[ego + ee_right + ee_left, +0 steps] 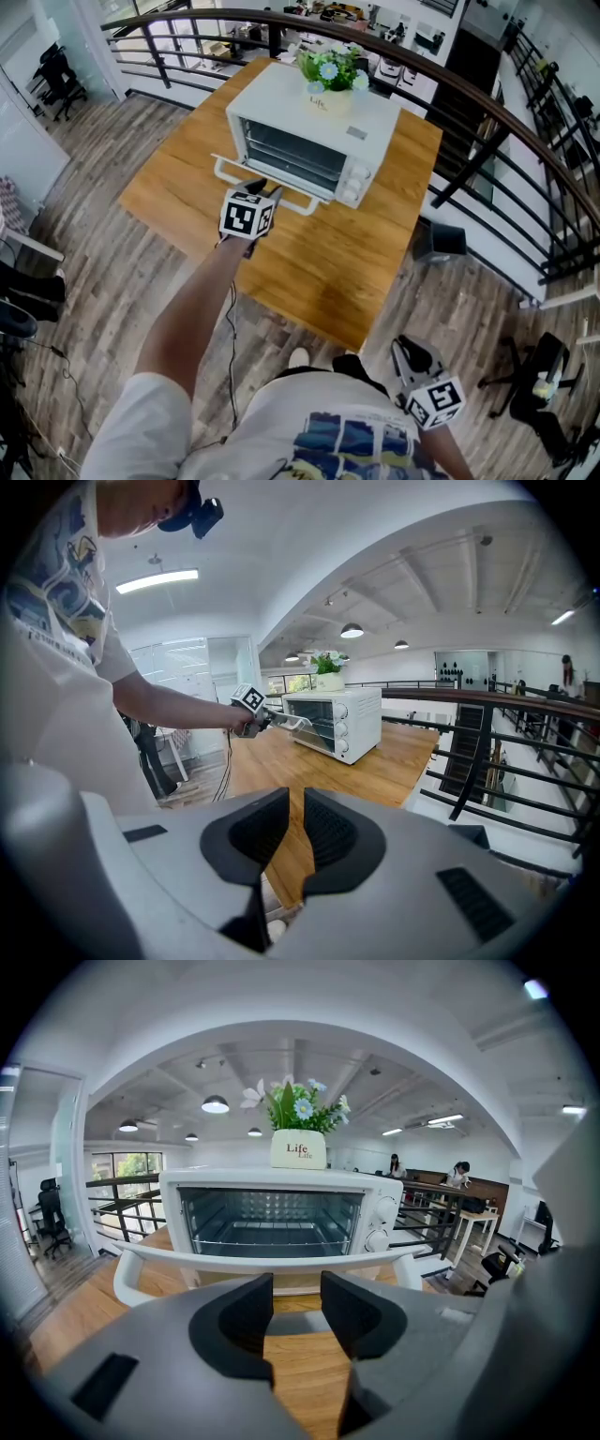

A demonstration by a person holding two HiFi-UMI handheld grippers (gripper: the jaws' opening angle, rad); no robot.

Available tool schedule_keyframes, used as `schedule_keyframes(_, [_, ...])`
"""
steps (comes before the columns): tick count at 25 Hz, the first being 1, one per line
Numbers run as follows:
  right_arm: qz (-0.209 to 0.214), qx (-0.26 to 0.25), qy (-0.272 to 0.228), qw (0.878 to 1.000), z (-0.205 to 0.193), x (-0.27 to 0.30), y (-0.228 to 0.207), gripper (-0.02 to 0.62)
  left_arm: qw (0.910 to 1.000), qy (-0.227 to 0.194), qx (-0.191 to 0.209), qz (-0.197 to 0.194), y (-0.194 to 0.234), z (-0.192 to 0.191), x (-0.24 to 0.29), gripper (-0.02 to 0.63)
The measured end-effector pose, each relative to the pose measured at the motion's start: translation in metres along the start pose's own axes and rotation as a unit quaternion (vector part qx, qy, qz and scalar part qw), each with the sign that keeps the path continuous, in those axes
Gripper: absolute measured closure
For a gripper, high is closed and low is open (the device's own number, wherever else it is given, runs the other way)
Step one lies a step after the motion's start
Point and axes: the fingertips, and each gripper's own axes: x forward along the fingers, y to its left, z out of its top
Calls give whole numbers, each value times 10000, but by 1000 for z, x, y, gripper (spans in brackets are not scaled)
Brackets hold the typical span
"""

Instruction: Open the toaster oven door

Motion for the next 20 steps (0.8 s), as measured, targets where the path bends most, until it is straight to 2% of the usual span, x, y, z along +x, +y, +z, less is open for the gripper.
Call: schedule_keyframes(20, [54, -17, 34, 10000, -2, 4, 7, 547, 9999, 123, -31, 25, 0, -36, -6, 451])
